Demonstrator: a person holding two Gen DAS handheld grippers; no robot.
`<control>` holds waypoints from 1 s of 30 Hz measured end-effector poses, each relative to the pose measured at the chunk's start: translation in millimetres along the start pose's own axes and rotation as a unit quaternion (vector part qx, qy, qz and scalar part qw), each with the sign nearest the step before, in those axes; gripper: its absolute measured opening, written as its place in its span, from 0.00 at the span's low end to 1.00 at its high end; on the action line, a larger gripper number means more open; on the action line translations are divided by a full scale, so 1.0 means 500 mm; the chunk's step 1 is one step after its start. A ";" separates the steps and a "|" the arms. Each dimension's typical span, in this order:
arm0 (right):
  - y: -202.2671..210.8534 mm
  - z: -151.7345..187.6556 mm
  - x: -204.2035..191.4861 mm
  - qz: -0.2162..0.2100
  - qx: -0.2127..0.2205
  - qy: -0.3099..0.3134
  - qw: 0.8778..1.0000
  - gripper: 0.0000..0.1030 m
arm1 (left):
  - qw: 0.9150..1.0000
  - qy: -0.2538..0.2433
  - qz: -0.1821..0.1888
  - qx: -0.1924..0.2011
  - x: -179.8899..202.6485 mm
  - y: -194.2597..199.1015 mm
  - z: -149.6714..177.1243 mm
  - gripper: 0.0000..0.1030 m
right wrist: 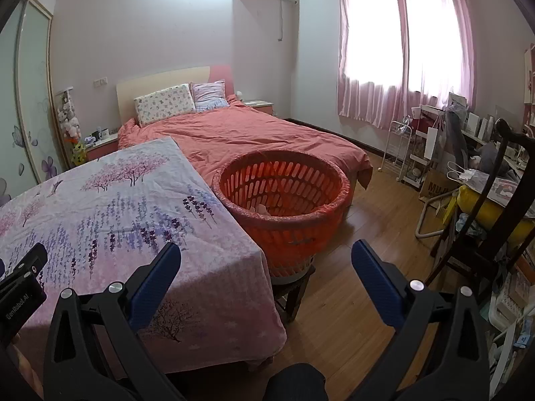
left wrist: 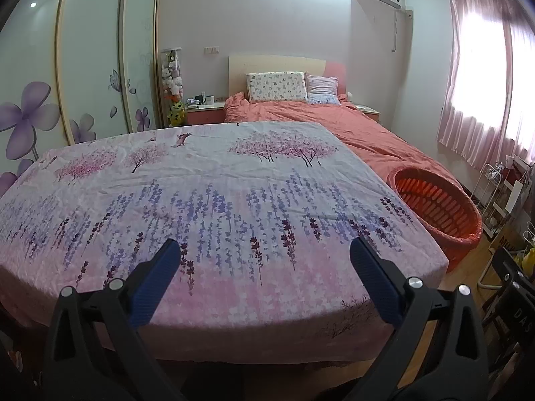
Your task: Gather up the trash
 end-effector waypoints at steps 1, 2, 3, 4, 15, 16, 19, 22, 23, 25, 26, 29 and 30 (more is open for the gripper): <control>0.000 0.000 0.000 0.000 0.001 0.000 1.000 0.98 | 1.000 0.000 0.000 0.000 0.000 0.000 0.000 0.96; 0.001 -0.001 0.000 0.001 0.002 -0.001 1.000 0.98 | 1.000 0.000 0.000 0.001 0.000 0.000 0.000 0.96; 0.002 -0.001 0.001 0.001 0.003 -0.001 1.000 0.98 | 1.000 0.000 0.000 0.002 0.000 0.001 0.000 0.96; 0.002 -0.002 0.001 0.001 0.004 -0.002 1.000 0.98 | 1.000 0.000 0.000 0.003 0.000 0.001 -0.001 0.96; 0.001 -0.002 0.004 -0.003 0.002 -0.004 1.000 0.98 | 1.000 0.001 -0.002 0.007 0.007 0.010 -0.002 0.96; 0.001 -0.002 0.005 -0.003 0.003 -0.004 1.000 0.98 | 1.000 0.002 -0.002 0.008 0.007 0.011 -0.003 0.96; 0.002 -0.002 0.005 -0.004 0.003 -0.004 1.000 0.98 | 1.000 0.003 -0.004 0.011 0.010 0.015 -0.004 0.96; 0.003 -0.002 0.005 -0.004 0.003 -0.004 1.000 0.98 | 1.000 0.005 -0.004 0.012 0.011 0.018 -0.006 0.96; 0.003 -0.002 0.005 -0.004 0.003 -0.004 1.000 0.98 | 1.000 0.005 -0.004 0.012 0.012 0.020 -0.007 0.96; 0.003 -0.002 0.005 -0.004 0.004 -0.004 1.000 0.98 | 1.000 0.005 -0.004 0.013 0.013 0.022 -0.008 0.96; 0.003 -0.002 0.004 -0.004 0.004 -0.004 1.000 0.98 | 1.000 0.005 -0.003 0.013 0.013 0.024 -0.008 0.96; 0.004 -0.003 0.004 -0.004 0.004 -0.004 1.000 0.98 | 1.000 0.004 -0.002 0.015 0.014 0.027 -0.009 0.96; 0.004 -0.003 0.004 -0.004 0.004 -0.004 1.000 0.98 | 1.000 0.004 -0.001 0.015 0.014 0.028 -0.010 0.96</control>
Point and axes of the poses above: each gripper's, at about its wrist camera, not at the fingertips, and y roughly against the way its jaws point, x to its right, z to its underside, the point moved 1 cm from there along -y, roughly the way its jaws point, and after that the axes turned 4 degrees about -z, right-handed, at the moved point
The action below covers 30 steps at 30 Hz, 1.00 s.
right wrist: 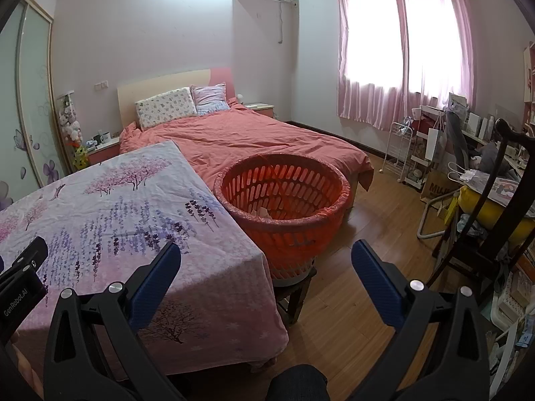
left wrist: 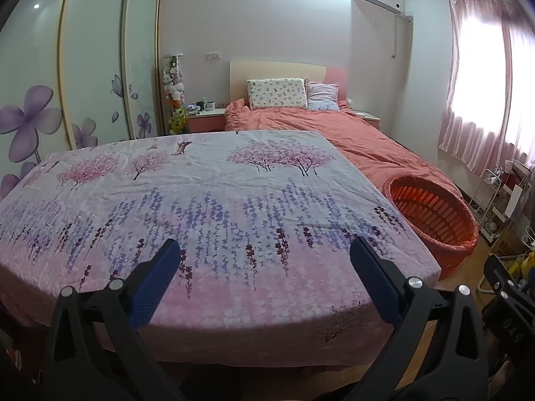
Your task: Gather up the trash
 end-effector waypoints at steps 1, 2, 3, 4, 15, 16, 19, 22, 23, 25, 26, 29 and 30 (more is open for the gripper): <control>0.000 -0.001 0.000 0.000 0.000 0.000 1.000 0.98 | 1.000 0.000 0.000 0.000 0.001 0.000 -0.001 0.96; 0.000 0.000 0.000 0.000 0.000 0.000 1.000 0.98 | 1.000 -0.001 0.001 0.001 0.002 0.001 -0.001 0.96; 0.000 0.000 0.000 0.000 0.000 0.000 1.000 0.98 | 1.000 -0.001 0.001 0.001 0.003 0.002 -0.001 0.96; 0.000 0.000 0.000 0.000 0.000 0.000 1.000 0.98 | 1.000 -0.001 0.001 0.001 0.003 0.002 -0.001 0.96; 0.000 -0.001 -0.001 -0.001 0.000 0.000 1.000 0.98 | 1.000 -0.001 0.001 0.001 0.004 0.003 -0.002 0.96; 0.001 -0.001 -0.002 -0.001 0.000 0.000 1.000 0.98 | 1.000 -0.001 0.001 0.001 0.005 0.003 -0.002 0.96; 0.001 -0.001 -0.002 -0.001 0.000 0.000 1.000 0.98 | 1.000 -0.002 0.001 0.001 0.005 0.003 -0.002 0.96; 0.001 -0.001 -0.002 0.000 0.000 0.000 1.000 0.98 | 1.000 -0.001 0.001 0.001 0.005 0.003 -0.002 0.96; 0.001 -0.001 -0.002 0.000 0.000 0.000 1.000 0.98 | 1.000 -0.002 0.001 0.001 0.005 0.003 -0.002 0.96; 0.001 0.000 -0.002 0.000 0.000 0.000 1.000 0.98 | 1.000 -0.002 0.001 0.001 0.004 0.003 -0.002 0.96; 0.000 0.000 -0.002 0.000 0.000 0.000 1.000 0.98 | 1.000 -0.002 0.001 0.001 0.005 0.003 -0.002 0.96; 0.000 -0.002 -0.003 0.000 0.000 0.000 1.000 0.98 | 1.000 -0.002 0.001 0.000 0.004 0.003 -0.002 0.96; 0.001 -0.003 -0.004 0.000 -0.001 -0.001 1.000 0.98 | 1.000 -0.002 0.001 0.001 0.005 0.003 -0.002 0.96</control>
Point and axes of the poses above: each gripper's, at about its wrist camera, not at the fingertips, and y roughly against the way its jaws point, x to its right, z to its underside, the point moved 1 cm from there along -y, roughly the way its jaws point, and after that the axes turned 4 degrees about -z, right-handed, at the moved point
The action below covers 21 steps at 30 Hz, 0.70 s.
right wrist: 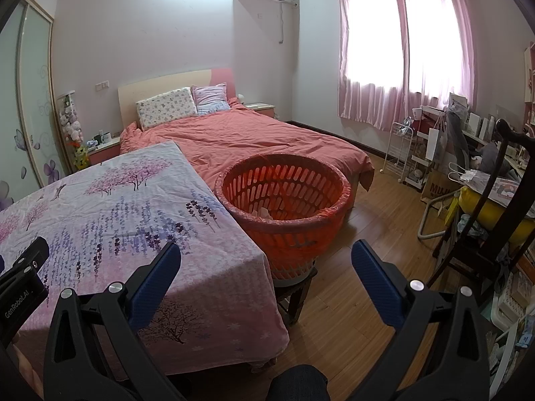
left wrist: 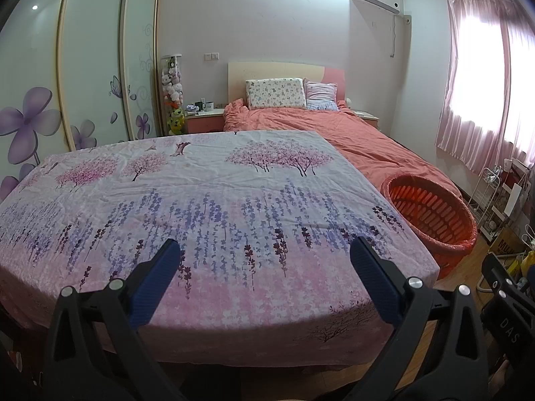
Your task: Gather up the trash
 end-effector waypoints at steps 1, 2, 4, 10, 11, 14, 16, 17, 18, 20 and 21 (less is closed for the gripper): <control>-0.001 -0.002 0.000 0.000 0.000 0.000 1.000 0.98 | 1.000 0.000 0.000 0.000 0.000 0.000 0.000 0.96; 0.000 -0.002 0.000 0.000 0.000 0.000 1.000 0.98 | 1.000 0.000 0.000 0.000 0.000 0.000 0.000 0.96; -0.001 -0.002 0.000 0.000 0.000 0.000 1.000 0.98 | 1.000 -0.001 -0.001 -0.001 0.000 0.001 0.001 0.96; 0.000 -0.003 0.000 0.000 0.000 0.000 1.000 0.98 | 1.000 0.001 -0.001 -0.002 -0.001 0.000 0.002 0.96; -0.001 -0.002 0.001 -0.001 0.000 0.000 1.000 0.98 | 1.000 0.001 -0.001 -0.002 -0.001 -0.001 0.002 0.96; -0.001 -0.002 0.001 -0.001 0.000 0.000 1.000 0.98 | 1.000 0.001 -0.001 -0.003 -0.003 -0.001 0.003 0.96; 0.000 -0.003 0.000 -0.001 0.000 0.000 1.000 0.98 | 1.000 0.001 -0.001 -0.003 -0.003 0.000 0.005 0.96; -0.001 -0.002 0.002 -0.001 0.000 0.000 1.000 0.98 | 1.000 0.001 -0.001 -0.003 -0.003 -0.001 0.004 0.96; -0.001 -0.002 0.002 -0.001 0.000 0.001 1.000 0.98 | 1.000 0.001 -0.001 -0.003 -0.003 -0.002 0.004 0.96; -0.001 -0.002 0.001 -0.001 0.000 0.000 1.000 0.98 | 1.000 0.001 -0.001 -0.003 -0.003 -0.002 0.004 0.96; -0.001 -0.003 0.001 -0.001 0.000 0.000 1.000 0.98 | 1.000 0.001 -0.001 -0.004 -0.003 -0.001 0.004 0.96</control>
Point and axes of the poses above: each gripper's, at about its wrist camera, not at the fingertips, and y roughly against the way its jaws point, x to its right, z to its underside, the point moved 1 cm from there along -y, roughly the way its jaws point, and after that the axes turned 4 degrees about -z, right-handed, at the moved point
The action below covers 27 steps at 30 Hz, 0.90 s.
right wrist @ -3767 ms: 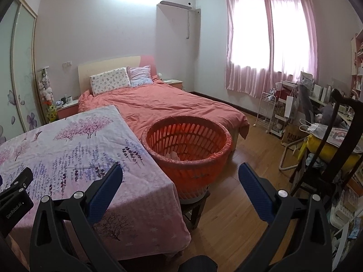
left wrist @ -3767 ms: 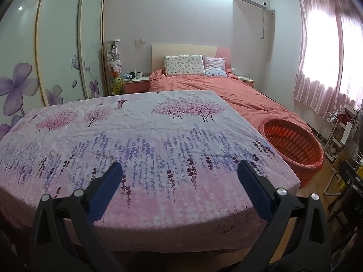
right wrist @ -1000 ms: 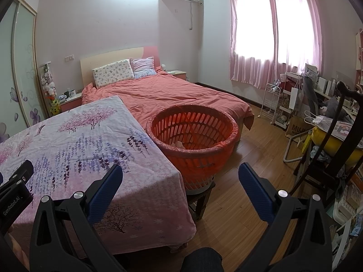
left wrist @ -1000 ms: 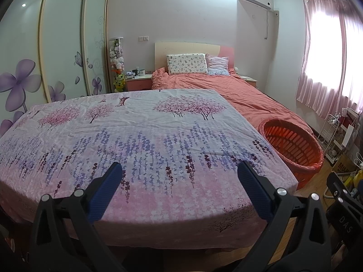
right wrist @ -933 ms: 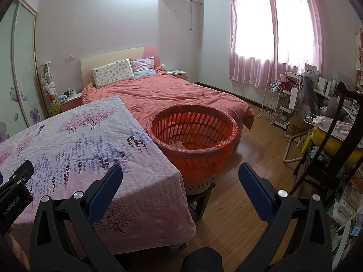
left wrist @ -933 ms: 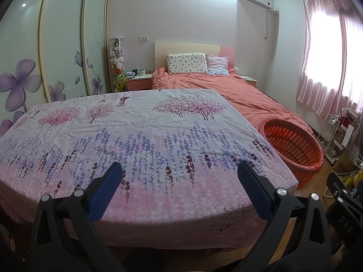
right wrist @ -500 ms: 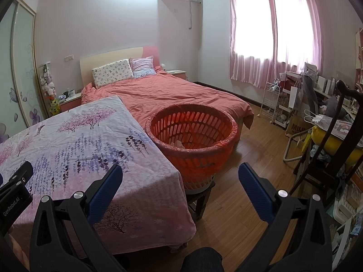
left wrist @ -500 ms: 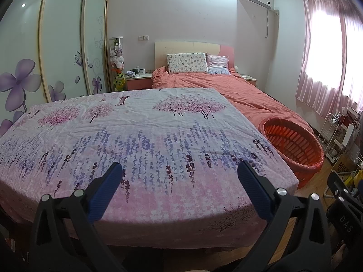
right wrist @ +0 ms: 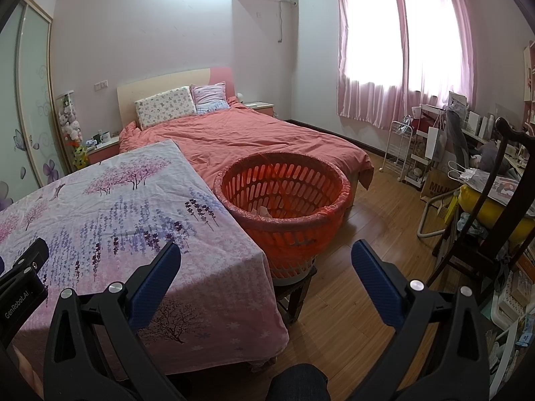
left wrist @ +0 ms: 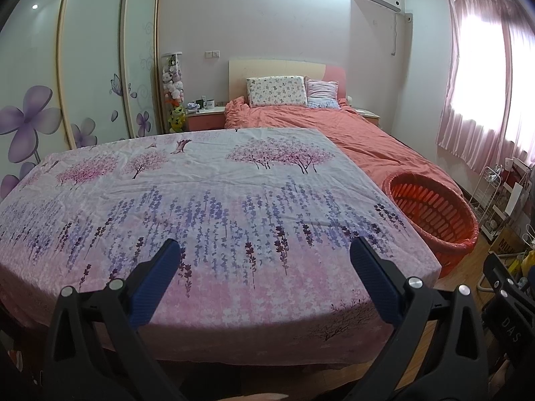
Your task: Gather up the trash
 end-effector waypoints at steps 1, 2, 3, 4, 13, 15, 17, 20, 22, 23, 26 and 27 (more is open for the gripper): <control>0.000 0.001 0.001 0.000 0.000 0.000 1.000 0.98 | 1.000 0.000 0.000 0.000 -0.001 -0.001 0.001 0.96; 0.000 0.001 0.001 0.000 0.000 0.000 1.000 0.98 | 1.000 0.000 0.000 0.000 -0.001 0.000 0.002 0.96; 0.000 0.001 0.001 0.000 0.000 0.000 1.000 0.98 | 1.000 0.000 0.000 0.000 -0.001 -0.001 0.001 0.96; 0.000 0.000 0.000 0.000 0.000 0.000 1.000 0.98 | 1.000 0.000 0.000 0.000 -0.002 0.000 0.002 0.96; -0.001 0.000 0.000 0.000 0.000 0.000 1.000 0.98 | 1.000 -0.001 0.000 -0.001 -0.002 -0.001 0.003 0.96; -0.002 0.000 0.001 0.000 0.000 0.000 1.000 0.98 | 1.000 0.000 -0.001 -0.001 -0.001 -0.002 0.002 0.96; -0.002 0.000 0.001 0.000 -0.001 0.001 1.000 0.98 | 1.000 0.000 0.000 -0.001 -0.001 -0.002 0.002 0.96; -0.002 0.000 0.001 0.000 0.000 0.001 1.000 0.98 | 1.000 -0.001 -0.001 -0.001 0.000 -0.002 0.001 0.96; -0.002 0.000 0.001 0.000 -0.001 0.000 1.000 0.98 | 1.000 -0.002 -0.002 -0.001 0.000 -0.002 0.003 0.96; -0.002 0.000 0.001 0.000 -0.001 0.000 1.000 0.98 | 1.000 -0.002 -0.002 -0.001 -0.001 -0.002 0.005 0.96; -0.002 0.000 0.001 0.000 -0.001 0.000 1.000 0.98 | 1.000 -0.003 -0.003 -0.003 0.000 -0.006 0.006 0.96; -0.002 0.000 0.001 0.000 -0.001 0.000 1.000 0.98 | 1.000 -0.003 -0.003 -0.003 -0.001 -0.006 0.007 0.96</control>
Point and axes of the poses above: each gripper's, at about its wrist camera, not at the fingertips, and y roughly against the way its jaws point, x to its right, z to its underside, the point moved 1 cm from there along -y, roughly the way its jaws point, and after that the axes turned 4 degrees about -z, right-handed, at the moved point
